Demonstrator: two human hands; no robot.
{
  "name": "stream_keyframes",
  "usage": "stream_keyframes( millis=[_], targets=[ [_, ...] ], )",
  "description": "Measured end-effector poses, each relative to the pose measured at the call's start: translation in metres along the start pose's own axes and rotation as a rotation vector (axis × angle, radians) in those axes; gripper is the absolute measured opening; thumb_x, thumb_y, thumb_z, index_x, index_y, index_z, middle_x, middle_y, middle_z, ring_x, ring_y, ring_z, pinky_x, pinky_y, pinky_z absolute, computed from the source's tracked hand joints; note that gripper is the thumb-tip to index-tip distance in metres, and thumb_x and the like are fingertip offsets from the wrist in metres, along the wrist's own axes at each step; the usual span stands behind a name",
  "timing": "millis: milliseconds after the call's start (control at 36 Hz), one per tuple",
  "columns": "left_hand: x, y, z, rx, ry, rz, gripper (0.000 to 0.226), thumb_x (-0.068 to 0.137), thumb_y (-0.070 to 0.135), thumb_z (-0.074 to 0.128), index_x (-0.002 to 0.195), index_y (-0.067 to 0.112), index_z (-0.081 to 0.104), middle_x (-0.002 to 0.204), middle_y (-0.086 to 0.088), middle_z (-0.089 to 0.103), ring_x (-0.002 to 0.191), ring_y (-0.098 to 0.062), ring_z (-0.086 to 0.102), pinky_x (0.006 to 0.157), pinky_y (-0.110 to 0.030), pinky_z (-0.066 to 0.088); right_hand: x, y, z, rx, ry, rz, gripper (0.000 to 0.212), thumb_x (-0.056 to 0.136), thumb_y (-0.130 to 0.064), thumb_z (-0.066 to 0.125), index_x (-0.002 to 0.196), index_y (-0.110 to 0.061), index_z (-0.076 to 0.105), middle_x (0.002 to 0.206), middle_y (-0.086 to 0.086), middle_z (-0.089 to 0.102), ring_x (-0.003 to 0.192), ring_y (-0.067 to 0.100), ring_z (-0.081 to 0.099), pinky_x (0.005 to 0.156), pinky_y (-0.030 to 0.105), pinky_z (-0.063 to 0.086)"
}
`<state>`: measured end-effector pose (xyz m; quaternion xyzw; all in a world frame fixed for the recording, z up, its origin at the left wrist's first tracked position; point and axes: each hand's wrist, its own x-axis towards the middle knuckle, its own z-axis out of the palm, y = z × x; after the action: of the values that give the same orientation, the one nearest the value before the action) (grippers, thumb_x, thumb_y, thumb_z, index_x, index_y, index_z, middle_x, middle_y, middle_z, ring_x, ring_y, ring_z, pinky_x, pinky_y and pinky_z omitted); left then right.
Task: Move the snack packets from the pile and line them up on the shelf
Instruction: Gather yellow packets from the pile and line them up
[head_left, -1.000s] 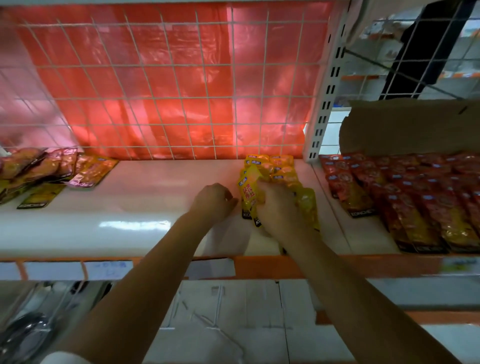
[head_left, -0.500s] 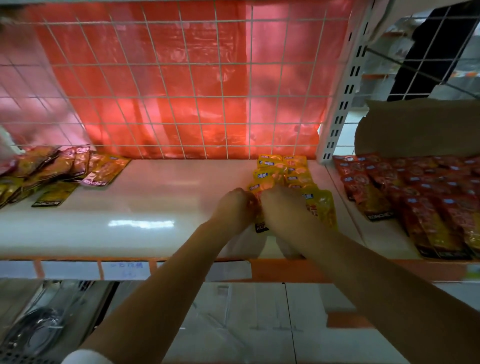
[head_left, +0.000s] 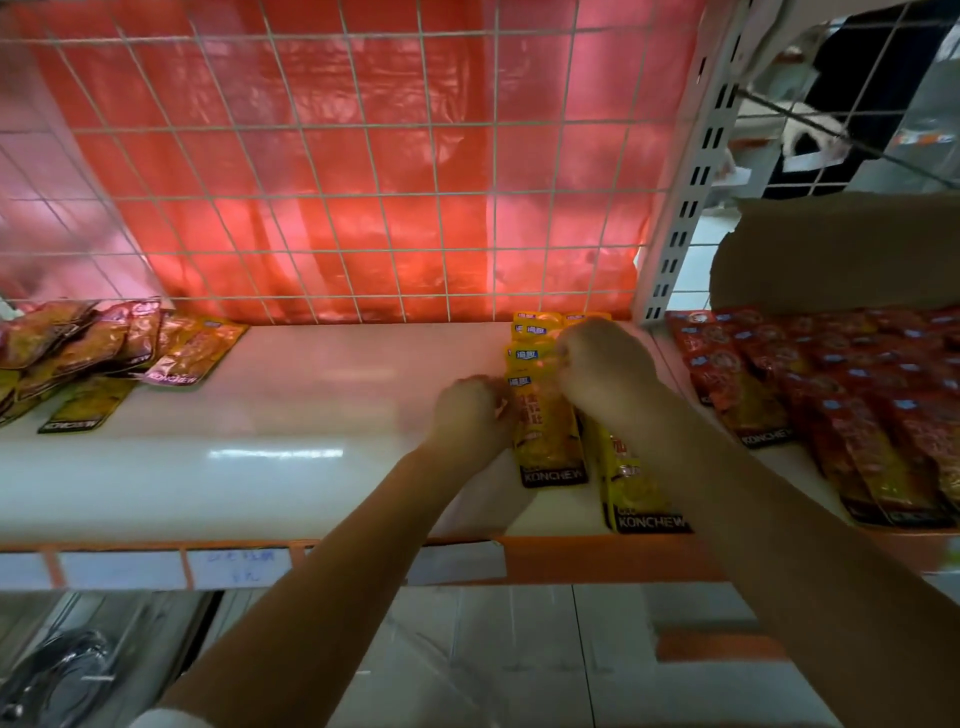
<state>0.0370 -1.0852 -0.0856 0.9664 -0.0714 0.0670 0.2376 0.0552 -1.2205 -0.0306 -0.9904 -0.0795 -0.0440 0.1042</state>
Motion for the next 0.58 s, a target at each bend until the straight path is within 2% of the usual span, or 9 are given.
stream_keyframes(
  millis=[83,194,250,278,333,389,444,528,583],
  targets=[
    [0.013,-0.003,-0.002,-0.067,0.062,-0.077,0.025,0.094,0.02,0.049,0.111,0.01,0.064,0.108,-0.008,0.065,0.093,-0.022,0.06,0.074,-0.023,0.039,0.026,0.017,-0.003,0.17,-0.025,0.079,0.026,0.087,-0.007,0.053,0.11,0.0,0.064,0.117,0.017,0.06,0.105,0.031,0.057,0.086,0.034,0.046],
    [0.031,-0.001,-0.002,-0.36,0.0,-0.264,0.041,0.095,0.008,0.044,0.136,0.007,0.046,0.13,-0.013,0.056,0.117,-0.024,0.054,0.097,-0.029,0.04,0.051,0.026,0.0,0.283,-0.087,0.182,0.034,0.087,0.001,0.048,0.118,0.006,0.058,0.125,0.022,0.056,0.114,0.034,0.053,0.093,0.038,0.045],
    [0.04,0.002,0.0,-0.611,-0.02,-0.404,0.047,0.093,0.002,0.042,0.14,0.006,0.04,0.136,-0.015,0.05,0.124,-0.027,0.049,0.105,-0.036,0.039,0.061,0.028,0.005,0.343,-0.137,0.225,0.033,0.087,0.0,0.048,0.118,0.006,0.058,0.118,0.022,0.059,0.108,0.033,0.056,0.084,0.035,0.049],
    [0.043,0.004,0.0,-0.727,-0.013,-0.464,0.049,0.092,-0.001,0.042,0.14,0.004,0.039,0.137,-0.017,0.049,0.124,-0.029,0.048,0.106,-0.04,0.039,0.065,0.029,0.009,0.367,-0.16,0.233,0.027,0.087,-0.001,0.048,0.11,0.006,0.06,0.104,0.02,0.061,0.098,0.031,0.058,0.072,0.031,0.049],
    [0.051,0.011,0.001,-0.886,-0.012,-0.543,0.051,0.091,-0.005,0.039,0.141,0.002,0.036,0.138,-0.017,0.047,0.122,-0.029,0.049,0.103,-0.04,0.041,0.07,0.031,0.016,0.364,-0.187,0.231,0.012,0.089,-0.007,0.05,0.087,0.001,0.06,0.076,0.011,0.054,0.076,0.025,0.052,0.051,0.023,0.034],
    [0.054,0.019,0.001,-0.951,-0.027,-0.561,0.049,0.093,-0.006,0.036,0.141,0.001,0.034,0.135,-0.013,0.048,0.114,-0.023,0.05,0.091,-0.027,0.044,0.072,0.033,0.02,0.367,-0.188,0.229,0.009,0.088,-0.007,0.052,0.085,-0.004,0.059,0.068,0.007,0.048,0.065,0.021,0.047,0.047,0.022,0.026],
    [0.056,0.026,-0.001,-0.97,-0.036,-0.536,0.045,0.095,-0.005,0.034,0.14,-0.001,0.036,0.119,-0.006,0.054,0.102,-0.018,0.052,0.075,-0.017,0.044,0.074,0.035,0.023,0.373,-0.173,0.203,0.009,0.086,-0.004,0.051,0.087,-0.004,0.06,0.066,0.007,0.047,0.062,0.02,0.045,0.047,0.022,0.025],
    [0.057,0.028,0.002,-0.912,-0.041,-0.478,0.04,0.095,-0.005,0.031,0.131,0.0,0.047,0.088,0.005,0.057,0.076,-0.006,0.051,0.06,-0.014,0.038,0.075,0.038,0.024,0.39,-0.162,0.18,0.017,0.086,-0.002,0.049,0.093,0.002,0.064,0.076,0.013,0.054,0.071,0.023,0.05,0.051,0.023,0.029],
    [0.058,0.027,0.005,-0.883,-0.048,-0.465,0.038,0.095,-0.004,0.03,0.124,0.005,0.053,0.096,0.0,0.061,0.079,-0.01,0.053,0.058,-0.013,0.038,0.075,0.04,0.025,0.384,-0.161,0.165,0.021,0.085,-0.002,0.049,0.098,0.003,0.065,0.086,0.018,0.061,0.077,0.025,0.054,0.056,0.025,0.033]
  ],
)
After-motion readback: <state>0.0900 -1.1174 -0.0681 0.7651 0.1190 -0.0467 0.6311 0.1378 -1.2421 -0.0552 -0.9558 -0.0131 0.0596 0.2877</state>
